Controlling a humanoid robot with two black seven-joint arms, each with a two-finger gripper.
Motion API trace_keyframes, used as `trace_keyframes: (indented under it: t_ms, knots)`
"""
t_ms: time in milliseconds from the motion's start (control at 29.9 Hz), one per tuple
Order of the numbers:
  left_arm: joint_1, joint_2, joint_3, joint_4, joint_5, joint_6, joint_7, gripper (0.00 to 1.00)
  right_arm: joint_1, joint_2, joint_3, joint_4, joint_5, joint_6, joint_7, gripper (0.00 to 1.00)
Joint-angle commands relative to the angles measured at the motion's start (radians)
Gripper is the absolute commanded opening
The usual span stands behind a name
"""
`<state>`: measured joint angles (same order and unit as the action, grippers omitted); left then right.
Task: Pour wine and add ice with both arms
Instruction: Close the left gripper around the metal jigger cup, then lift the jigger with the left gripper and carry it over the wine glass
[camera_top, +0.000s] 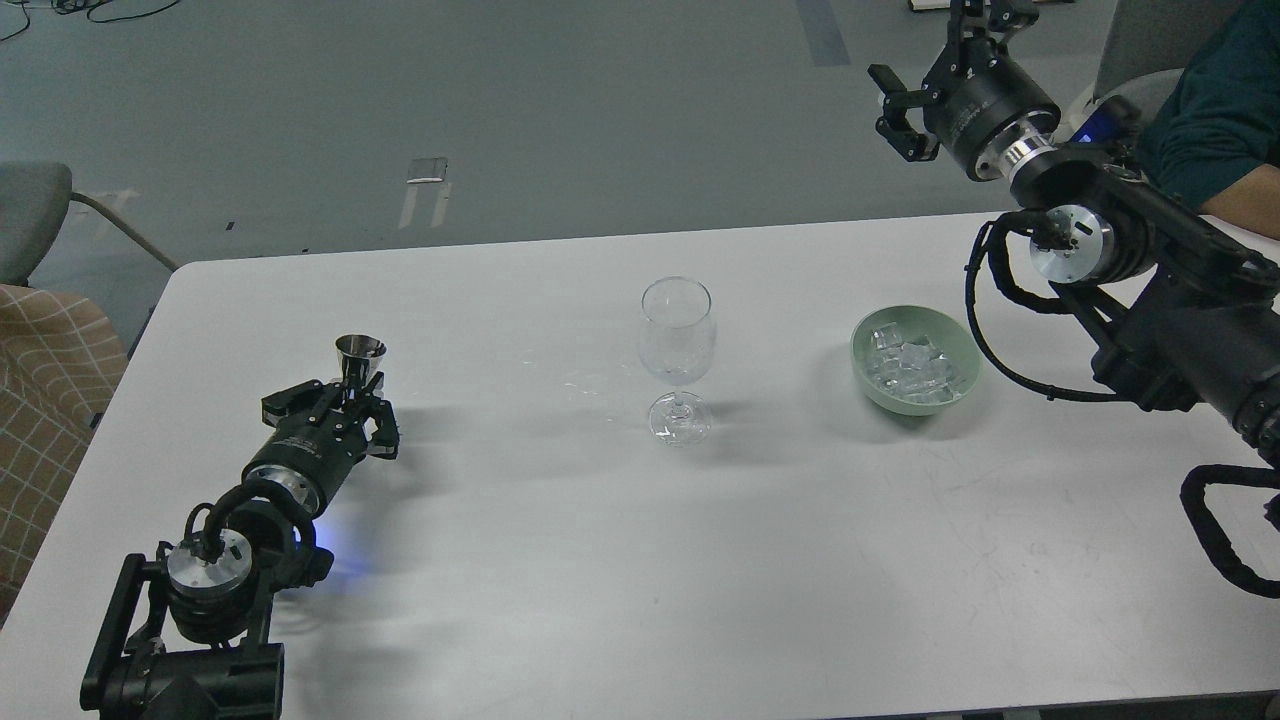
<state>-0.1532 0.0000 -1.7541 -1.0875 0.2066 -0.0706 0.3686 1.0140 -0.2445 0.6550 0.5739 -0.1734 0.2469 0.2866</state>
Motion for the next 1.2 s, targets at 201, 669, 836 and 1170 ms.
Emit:
trace_keyframes:
  t_ms: [201,669,836,1170]
  knots:
    - [-0.016,0.0,-0.002,-0.018,-0.015,0.0,0.007,0.03,0.002,-0.001,0.0,0.0,0.0,0.0,0.0,1.0]
    - [-0.065,0.0,0.105,-0.262,-0.009,0.124,0.038,0.03,0.0,0.001,0.0,-0.002,0.0,0.0,-0.001,1.0]
    - [-0.088,0.0,0.16,-0.324,-0.009,0.173,0.052,0.04,0.0,0.002,0.0,0.0,0.0,0.0,-0.001,1.0]
    - [-0.103,0.0,0.301,-0.385,0.007,0.196,0.058,0.04,-0.003,-0.001,0.0,0.0,0.0,0.0,-0.001,1.0]
